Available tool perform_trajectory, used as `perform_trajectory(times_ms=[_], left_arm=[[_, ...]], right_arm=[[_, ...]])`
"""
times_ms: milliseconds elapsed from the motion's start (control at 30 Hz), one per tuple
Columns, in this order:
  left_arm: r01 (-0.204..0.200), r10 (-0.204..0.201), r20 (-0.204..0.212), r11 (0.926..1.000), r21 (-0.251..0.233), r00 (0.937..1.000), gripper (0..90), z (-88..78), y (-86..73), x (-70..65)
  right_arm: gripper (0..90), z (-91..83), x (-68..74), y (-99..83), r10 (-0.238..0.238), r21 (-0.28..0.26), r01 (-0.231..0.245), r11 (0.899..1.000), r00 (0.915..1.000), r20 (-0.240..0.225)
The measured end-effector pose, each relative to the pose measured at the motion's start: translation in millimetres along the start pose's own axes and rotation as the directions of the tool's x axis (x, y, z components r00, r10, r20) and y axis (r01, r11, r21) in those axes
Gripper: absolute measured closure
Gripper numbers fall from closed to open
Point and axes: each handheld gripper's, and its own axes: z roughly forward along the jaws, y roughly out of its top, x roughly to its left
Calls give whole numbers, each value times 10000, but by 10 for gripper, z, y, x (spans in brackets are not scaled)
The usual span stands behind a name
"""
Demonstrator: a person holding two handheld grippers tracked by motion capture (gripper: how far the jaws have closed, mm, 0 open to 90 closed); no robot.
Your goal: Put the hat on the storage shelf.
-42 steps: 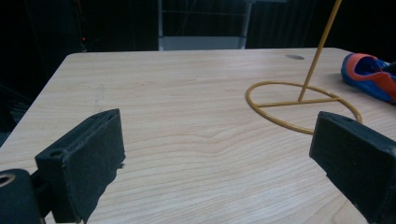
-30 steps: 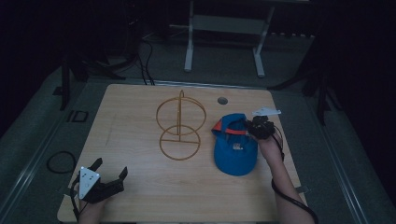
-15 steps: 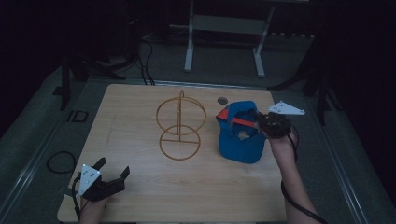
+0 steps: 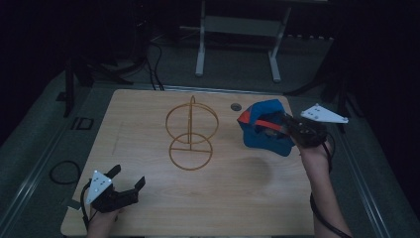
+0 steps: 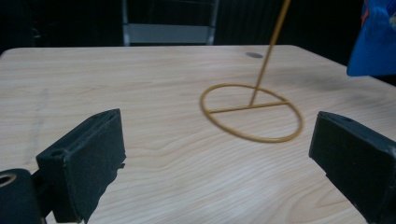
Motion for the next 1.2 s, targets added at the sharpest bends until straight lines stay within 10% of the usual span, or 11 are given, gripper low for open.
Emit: perform_trajectory(times_ms=[233, 400, 900, 1200], left_arm=[[369, -421, 718, 9966, 730, 9965, 40, 37, 302, -137], [-109, 11, 1165, 9965, 831, 9932, 39, 37, 519, -228], [-1020, 1019, 2977, 9947, -152, 9492, 44, 148, 1307, -673], [-1846, 1940, 3522, 9810, -604, 9156, 67, 321, 1651, -991]], right_arm=[[891, -214, 118, 67, -64, -574, 44, 9983, 9994, -349], [890, -272, 210, 94, -304, -683, 273, 9973, 9986, -436], [890, -358, 422, 105, -504, -920, 409, 9949, 9933, -1041], [890, -412, 555, 144, -769, -1139, 611, 9916, 9872, -1401]])
